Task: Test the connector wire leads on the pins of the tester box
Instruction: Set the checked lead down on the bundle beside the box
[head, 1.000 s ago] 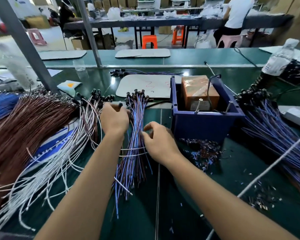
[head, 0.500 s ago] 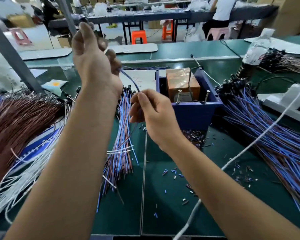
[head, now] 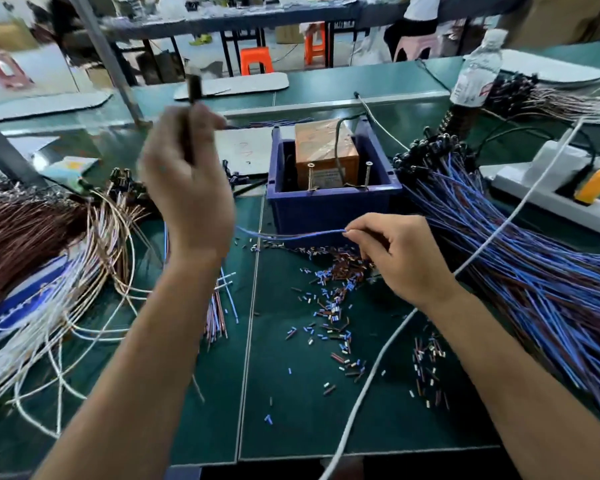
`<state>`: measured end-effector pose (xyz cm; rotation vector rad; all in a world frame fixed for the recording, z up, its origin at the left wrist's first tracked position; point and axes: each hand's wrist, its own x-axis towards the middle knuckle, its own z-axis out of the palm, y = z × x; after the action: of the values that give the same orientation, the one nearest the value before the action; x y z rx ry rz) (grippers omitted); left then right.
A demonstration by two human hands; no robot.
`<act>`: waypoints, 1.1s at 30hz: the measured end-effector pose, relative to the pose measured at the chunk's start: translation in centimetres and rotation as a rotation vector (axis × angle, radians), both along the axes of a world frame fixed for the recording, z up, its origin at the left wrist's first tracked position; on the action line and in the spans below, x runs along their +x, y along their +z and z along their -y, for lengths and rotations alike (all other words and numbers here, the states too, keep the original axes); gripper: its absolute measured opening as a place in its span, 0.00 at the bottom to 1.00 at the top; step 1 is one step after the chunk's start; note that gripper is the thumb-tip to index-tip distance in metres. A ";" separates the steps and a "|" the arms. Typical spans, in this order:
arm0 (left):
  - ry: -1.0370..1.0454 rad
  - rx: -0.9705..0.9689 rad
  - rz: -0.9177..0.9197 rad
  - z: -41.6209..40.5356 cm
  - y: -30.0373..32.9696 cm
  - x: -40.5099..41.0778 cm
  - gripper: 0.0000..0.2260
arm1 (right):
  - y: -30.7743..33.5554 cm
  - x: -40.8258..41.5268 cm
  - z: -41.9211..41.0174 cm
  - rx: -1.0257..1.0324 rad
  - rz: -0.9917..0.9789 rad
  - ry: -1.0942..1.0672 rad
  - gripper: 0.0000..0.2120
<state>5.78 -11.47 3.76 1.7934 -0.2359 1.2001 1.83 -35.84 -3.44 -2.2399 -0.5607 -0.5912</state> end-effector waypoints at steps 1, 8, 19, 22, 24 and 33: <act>0.007 0.143 -0.012 1.5 -0.8 -1.2 0.14 | -0.5 0.0 -0.1 -0.010 0.042 -0.009 0.05; -0.244 0.574 -0.154 7.2 -6.4 -3.3 0.12 | -1.4 -0.1 -0.6 0.122 0.061 0.055 0.07; -0.223 0.369 -0.173 6.8 -8.4 -2.6 0.08 | -1.7 0.4 0.1 0.506 -0.210 0.022 0.04; -0.216 0.294 -0.158 6.5 -8.6 -2.3 0.07 | -1.6 0.6 0.3 0.641 -0.248 0.013 0.04; -0.212 0.246 -0.167 6.2 -8.9 -2.2 0.08 | -1.6 0.7 0.2 0.693 -0.265 0.016 0.05; -0.387 0.191 -0.279 6.1 -9.1 -2.2 0.10 | -1.3 0.4 -0.3 0.721 -0.322 0.008 0.08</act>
<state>3.62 -17.54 -5.33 1.9438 -0.5218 0.6655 2.23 -35.53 -4.72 -1.5949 -0.1488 -0.3389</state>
